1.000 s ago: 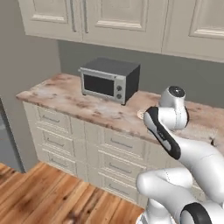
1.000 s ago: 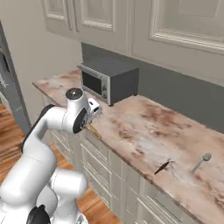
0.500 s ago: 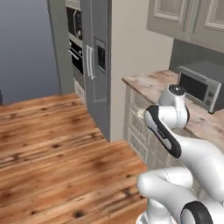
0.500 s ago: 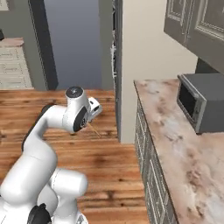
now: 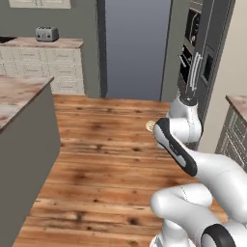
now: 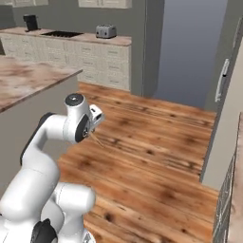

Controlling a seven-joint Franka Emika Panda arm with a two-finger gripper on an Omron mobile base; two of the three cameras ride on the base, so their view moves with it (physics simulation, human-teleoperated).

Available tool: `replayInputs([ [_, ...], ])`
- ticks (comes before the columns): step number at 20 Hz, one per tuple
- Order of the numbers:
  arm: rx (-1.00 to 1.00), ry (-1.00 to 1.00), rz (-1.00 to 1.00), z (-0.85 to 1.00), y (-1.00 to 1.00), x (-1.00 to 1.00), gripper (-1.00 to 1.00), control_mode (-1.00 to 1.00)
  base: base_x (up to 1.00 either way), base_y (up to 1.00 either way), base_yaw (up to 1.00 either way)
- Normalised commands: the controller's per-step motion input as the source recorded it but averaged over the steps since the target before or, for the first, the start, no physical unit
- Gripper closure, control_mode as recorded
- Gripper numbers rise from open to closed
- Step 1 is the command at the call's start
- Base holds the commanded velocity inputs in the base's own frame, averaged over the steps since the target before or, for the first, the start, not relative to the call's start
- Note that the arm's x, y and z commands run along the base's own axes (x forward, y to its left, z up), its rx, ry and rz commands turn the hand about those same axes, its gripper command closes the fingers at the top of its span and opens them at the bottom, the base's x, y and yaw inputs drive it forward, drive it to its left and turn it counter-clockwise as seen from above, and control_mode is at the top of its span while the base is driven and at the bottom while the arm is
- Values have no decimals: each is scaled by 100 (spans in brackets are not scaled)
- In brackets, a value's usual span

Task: Organize the utensils by type. Pick up the wooden spoons from the counter and place them in the open cabinet. Then pick up the metallic utensils from the counter and place them in the open drawer.

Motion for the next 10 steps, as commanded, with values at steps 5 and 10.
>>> replayInputs([
  [5,0,0,0,0,0,0,100,100,100,0,4],
  [10,0,0,0,0,0,0,100,100,100,0,3],
])
